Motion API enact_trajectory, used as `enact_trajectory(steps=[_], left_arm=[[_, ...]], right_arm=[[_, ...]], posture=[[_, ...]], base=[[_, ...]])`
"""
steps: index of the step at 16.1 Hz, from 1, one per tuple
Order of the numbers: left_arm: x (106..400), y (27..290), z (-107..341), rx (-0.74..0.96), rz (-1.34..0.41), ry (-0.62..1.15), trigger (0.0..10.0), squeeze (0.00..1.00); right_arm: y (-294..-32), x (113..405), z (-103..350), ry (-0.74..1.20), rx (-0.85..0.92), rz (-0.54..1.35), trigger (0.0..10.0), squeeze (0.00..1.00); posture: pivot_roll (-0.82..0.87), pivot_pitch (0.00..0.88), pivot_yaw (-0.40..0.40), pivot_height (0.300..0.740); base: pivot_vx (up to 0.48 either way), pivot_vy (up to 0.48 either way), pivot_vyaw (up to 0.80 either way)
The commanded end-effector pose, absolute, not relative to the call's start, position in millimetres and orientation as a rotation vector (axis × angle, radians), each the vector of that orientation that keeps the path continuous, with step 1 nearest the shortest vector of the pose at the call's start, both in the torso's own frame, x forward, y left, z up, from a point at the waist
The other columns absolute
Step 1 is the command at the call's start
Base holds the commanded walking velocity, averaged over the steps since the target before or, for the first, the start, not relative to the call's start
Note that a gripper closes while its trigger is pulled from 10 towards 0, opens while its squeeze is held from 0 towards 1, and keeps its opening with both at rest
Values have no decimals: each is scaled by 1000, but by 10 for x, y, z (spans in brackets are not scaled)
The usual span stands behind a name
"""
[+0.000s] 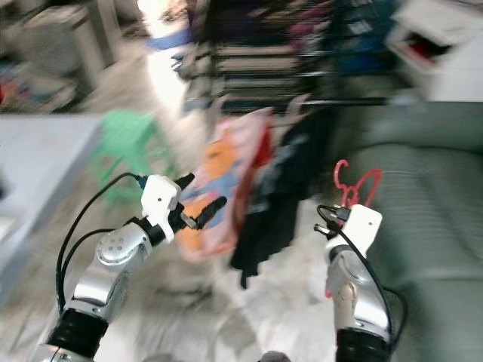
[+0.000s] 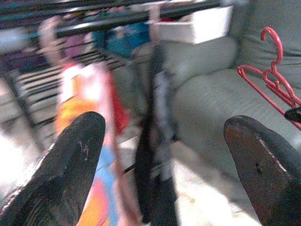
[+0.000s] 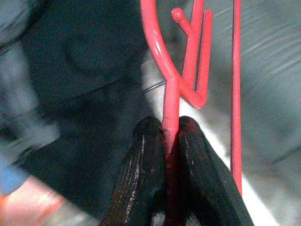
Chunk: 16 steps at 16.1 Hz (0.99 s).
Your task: Hang hanger
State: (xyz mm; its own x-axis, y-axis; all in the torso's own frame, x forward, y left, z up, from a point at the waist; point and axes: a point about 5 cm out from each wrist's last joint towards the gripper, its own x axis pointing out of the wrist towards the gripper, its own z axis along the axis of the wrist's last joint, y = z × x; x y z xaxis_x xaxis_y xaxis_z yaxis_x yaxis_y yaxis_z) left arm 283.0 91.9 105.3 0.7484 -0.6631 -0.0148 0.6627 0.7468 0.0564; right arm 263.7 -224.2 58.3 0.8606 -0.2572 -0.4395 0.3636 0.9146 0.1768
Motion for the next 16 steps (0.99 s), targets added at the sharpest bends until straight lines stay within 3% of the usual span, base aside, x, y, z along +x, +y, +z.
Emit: enact_trajectory(steps=[1,7,16], left_arm=[[2830,923,1105,61,-736,-27,10000,0],[2815,898,1098,56,-746,-20,10000,0],[2806,894,1086,50,-735,-11,10000,0]], right_arm=[[-2241,2691,666,377,232,-311,10000,0],[-2311,2793,729,351,208,-272,10000,0],[-2218,2812,881,206,186,-258,10000,0]], posture=[[-47,0,28,740],[-47,0,33,740],[-44,0,30,740]], base=[[480,0,0],[477,0,0],[426,0,0]])
